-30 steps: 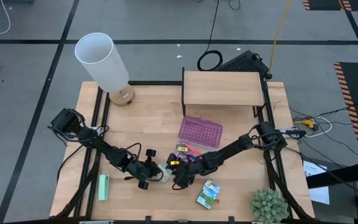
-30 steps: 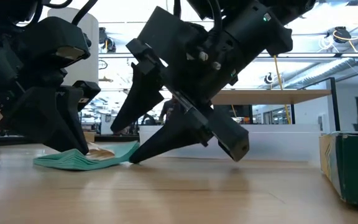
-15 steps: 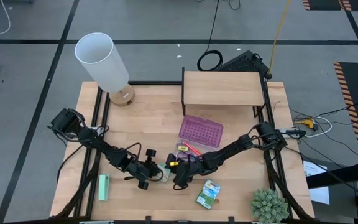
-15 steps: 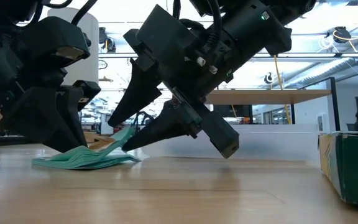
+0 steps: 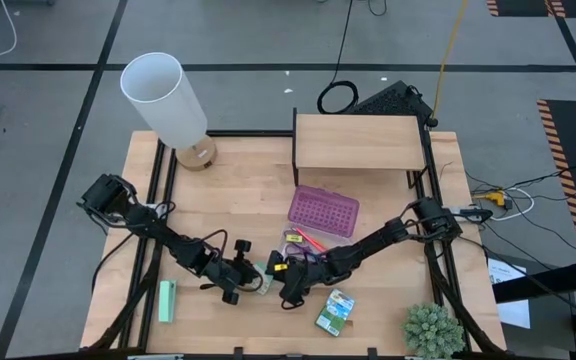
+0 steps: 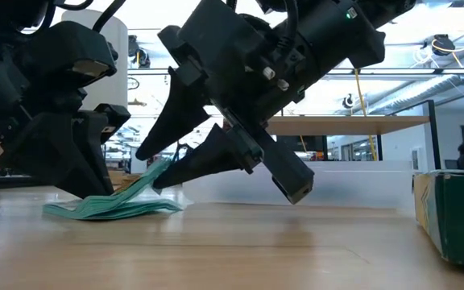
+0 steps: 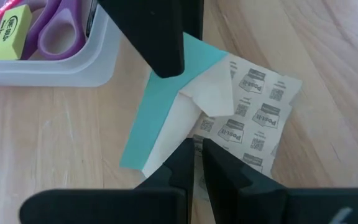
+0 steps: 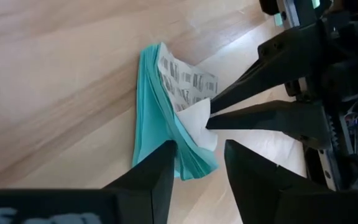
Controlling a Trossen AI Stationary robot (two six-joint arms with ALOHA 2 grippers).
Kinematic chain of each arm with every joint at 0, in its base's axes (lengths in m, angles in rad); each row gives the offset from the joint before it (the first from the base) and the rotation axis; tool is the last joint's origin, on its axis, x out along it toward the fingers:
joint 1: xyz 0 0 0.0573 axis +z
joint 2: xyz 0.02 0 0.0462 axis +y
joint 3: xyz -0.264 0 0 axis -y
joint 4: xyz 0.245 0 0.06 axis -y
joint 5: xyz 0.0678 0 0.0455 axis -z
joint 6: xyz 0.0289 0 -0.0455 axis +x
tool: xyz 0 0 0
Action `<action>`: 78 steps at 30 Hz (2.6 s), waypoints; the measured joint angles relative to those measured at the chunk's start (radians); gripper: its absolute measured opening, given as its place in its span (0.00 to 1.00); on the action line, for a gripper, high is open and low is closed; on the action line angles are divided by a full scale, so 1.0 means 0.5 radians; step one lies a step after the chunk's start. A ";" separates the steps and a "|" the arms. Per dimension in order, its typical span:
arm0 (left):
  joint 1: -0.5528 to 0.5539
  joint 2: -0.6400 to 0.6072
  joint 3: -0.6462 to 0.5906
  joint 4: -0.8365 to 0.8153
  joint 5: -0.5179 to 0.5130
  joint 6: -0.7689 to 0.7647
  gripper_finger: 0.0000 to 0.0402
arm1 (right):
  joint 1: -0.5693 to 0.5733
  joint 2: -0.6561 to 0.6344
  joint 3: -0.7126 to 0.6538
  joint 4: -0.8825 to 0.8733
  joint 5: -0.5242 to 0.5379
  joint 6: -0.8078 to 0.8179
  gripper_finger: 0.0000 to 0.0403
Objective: Pack school essentials
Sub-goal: Put the blue sticky notes into the purple supply box
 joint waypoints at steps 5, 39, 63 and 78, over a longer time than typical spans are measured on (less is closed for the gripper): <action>-0.002 -0.001 0.000 -0.036 -0.039 -0.008 0.09 | 0.017 0.000 0.000 -0.001 0.001 0.045 0.33; 0.029 -0.001 -0.002 -0.046 -0.058 0.002 0.09 | 0.031 0.000 0.000 -0.016 -0.009 -0.026 0.11; -0.127 -0.489 -0.009 -0.310 -0.436 -0.156 0.25 | 0.000 -0.117 0.002 -0.058 0.001 0.121 0.00; -0.499 -0.512 -0.004 -0.033 -0.995 -0.161 0.55 | -0.143 -0.159 0.002 -0.062 0.016 0.395 0.00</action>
